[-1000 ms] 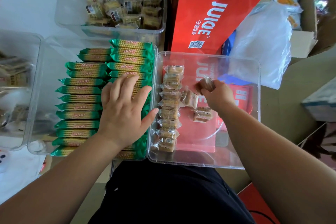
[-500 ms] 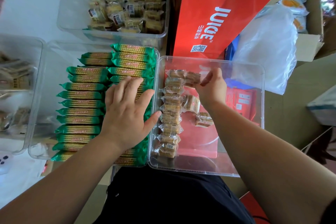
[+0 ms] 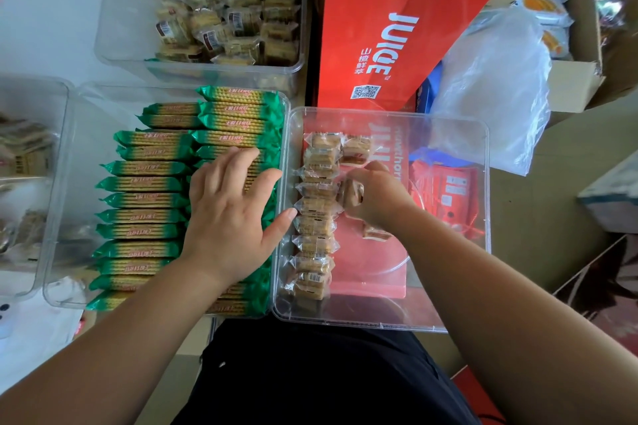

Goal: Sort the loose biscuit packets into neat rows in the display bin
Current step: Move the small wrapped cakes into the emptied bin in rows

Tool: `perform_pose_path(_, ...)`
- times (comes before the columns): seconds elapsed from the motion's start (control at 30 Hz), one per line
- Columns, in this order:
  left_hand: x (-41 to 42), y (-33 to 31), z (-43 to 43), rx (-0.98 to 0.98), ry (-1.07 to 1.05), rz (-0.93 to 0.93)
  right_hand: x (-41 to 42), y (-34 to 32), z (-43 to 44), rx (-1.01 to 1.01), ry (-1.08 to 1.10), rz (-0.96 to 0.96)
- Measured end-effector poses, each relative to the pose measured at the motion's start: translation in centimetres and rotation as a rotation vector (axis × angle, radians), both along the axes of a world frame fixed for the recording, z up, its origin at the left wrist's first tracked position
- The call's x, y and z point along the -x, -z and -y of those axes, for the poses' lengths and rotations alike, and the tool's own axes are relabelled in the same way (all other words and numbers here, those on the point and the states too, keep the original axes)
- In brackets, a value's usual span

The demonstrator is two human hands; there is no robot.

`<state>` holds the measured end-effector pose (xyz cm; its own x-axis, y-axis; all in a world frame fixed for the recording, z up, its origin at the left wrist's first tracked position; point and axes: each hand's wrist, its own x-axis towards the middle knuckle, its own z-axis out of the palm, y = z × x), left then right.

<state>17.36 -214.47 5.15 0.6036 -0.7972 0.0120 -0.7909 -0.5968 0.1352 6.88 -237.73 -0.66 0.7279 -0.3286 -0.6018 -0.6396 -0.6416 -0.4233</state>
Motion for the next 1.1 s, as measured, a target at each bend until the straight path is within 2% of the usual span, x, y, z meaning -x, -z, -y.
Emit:
perform_pose_path(0.1,-0.1,0.3,0.1,0.012,-0.001,-0.006,0.0,0.0,0.5,0.006,0.163,0.147)
perform_pose_path(0.2,-0.1,0.5,0.0,0.03,-0.017,-0.004,0.0,0.1,0.9,-0.073,0.589,0.275)
perform_pose_path(0.27,-0.1,0.4,0.1,0.019,-0.025,0.001,-0.4,-0.4,0.7,-0.188,0.796,0.263)
perform_pose_path(0.33,-0.2,0.5,0.1,0.01,-0.022,0.001,-0.9,-0.6,0.5,-0.289,0.868,0.204)
perform_pose_path(0.57,-0.2,0.4,0.0,0.008,-0.015,-0.001,0.4,-0.5,1.3,-0.311,0.779,0.182)
perform_pose_path(0.63,-0.2,0.4,0.1,0.012,-0.017,-0.003,1.7,-1.0,1.7,-0.275,0.619,0.143)
perform_pose_path(0.77,-0.2,0.4,0.1,0.017,-0.02,-0.002,4.0,-1.2,2.1,-0.07,0.1,-0.161)
perform_pose_path(0.87,-0.1,0.3,0.1,0.018,-0.022,-0.005,4.3,-0.7,1.7,-0.014,-0.021,-0.255)
perform_pose_path(0.93,-0.1,0.3,0.1,0.018,-0.023,-0.006,4.3,-0.4,1.4,0.066,-0.066,-0.211)
perform_pose_path(1.1,-0.1,0.3,0.2,0.021,-0.024,-0.005,4.0,0.1,1.0,0.085,0.038,0.038)
